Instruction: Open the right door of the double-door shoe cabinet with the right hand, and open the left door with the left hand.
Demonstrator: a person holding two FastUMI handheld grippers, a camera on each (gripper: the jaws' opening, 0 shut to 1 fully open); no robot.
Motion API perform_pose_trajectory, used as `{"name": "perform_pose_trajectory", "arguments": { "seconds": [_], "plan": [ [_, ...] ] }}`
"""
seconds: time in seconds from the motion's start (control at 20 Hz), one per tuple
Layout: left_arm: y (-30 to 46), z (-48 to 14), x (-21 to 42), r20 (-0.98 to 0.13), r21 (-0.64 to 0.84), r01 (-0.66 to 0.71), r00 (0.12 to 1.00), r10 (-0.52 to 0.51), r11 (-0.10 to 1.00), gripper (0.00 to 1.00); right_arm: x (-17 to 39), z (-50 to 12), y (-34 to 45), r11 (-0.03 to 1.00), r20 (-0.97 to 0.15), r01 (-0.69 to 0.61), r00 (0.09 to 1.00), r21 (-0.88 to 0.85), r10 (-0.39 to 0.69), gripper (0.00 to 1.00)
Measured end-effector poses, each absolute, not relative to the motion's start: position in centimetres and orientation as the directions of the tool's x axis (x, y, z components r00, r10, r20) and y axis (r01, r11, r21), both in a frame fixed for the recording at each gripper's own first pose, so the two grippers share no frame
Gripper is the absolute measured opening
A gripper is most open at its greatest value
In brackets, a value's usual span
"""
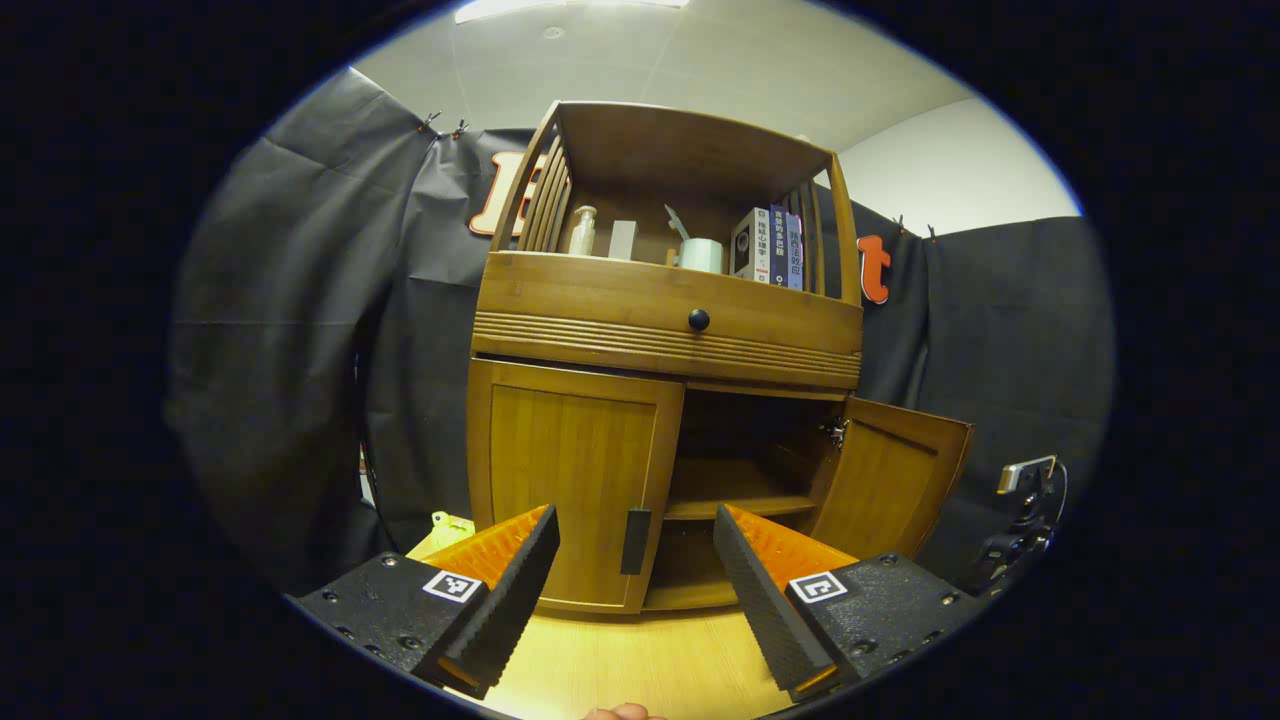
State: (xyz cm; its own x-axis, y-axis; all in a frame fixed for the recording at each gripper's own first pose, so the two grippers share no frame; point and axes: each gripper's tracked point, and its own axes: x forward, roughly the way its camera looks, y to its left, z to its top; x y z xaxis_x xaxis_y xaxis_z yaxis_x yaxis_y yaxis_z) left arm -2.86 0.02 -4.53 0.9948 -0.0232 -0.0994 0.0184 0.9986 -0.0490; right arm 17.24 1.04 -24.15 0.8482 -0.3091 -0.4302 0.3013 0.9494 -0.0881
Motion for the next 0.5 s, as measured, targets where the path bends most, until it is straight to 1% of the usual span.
{"name": "perform_pose_trajectory", "arguments": {
  "seconds": [0.05, 0.1, 0.15, 0.3, 0.35, 0.4, 0.45, 0.5],
  "plan": [
    [0.0, -4.8, -2.6, -0.104, -0.046, 0.02, 0.994, -0.024, 0.999, 0.92, 17.1, -24.1, 0.7, 0.947, -0.426, 0.309, 0.847, -0.093, -0.318, 0.18],
    [0.0, -5.1, -2.2, -0.107, -0.04, 0.022, 0.994, -0.026, 0.999, 0.92, 17.1, -23.9, 0.5, 0.943, -0.424, 0.319, 0.844, -0.097, -0.329, 0.18],
    [0.0, -5.4, -1.7, -0.109, -0.03, 0.023, 0.994, -0.026, 0.999, 0.96, 16.9, -23.8, 0.2, 0.939, -0.42, 0.328, 0.842, -0.101, -0.339, 0.18],
    [-0.1, -6.4, -0.2, -0.118, -0.005, 0.034, 0.992, -0.034, 0.999, 0.96, 16.8, -23.3, -0.7, 0.926, -0.4, 0.357, 0.837, -0.119, -0.374, 0.18],
    [-0.3, -6.7, 0.3, -0.121, -0.007, 0.039, 0.992, -0.04, 0.999, 0.92, 16.7, -23.2, -1.1, 0.922, -0.395, 0.367, 0.834, -0.125, -0.386, 0.18],
    [-0.4, -7.1, 0.9, -0.129, -0.011, 0.044, 0.991, -0.045, 0.999, 0.92, 16.7, -23.1, -1.4, 0.916, -0.396, 0.38, 0.828, -0.128, -0.398, 0.18],
    [-0.5, -7.7, 1.4, -0.143, -0.016, 0.047, 0.989, -0.049, 0.999, 0.96, 16.5, -22.9, -1.5, 0.91, -0.393, 0.394, 0.823, -0.125, -0.41, 0.18],
    [-0.8, -8.4, 1.9, -0.158, -0.021, 0.053, 0.986, -0.055, 0.998, 0.92, 16.5, -22.7, -1.7, 0.904, -0.384, 0.41, 0.82, -0.125, -0.425, 0.17]
  ]
}}
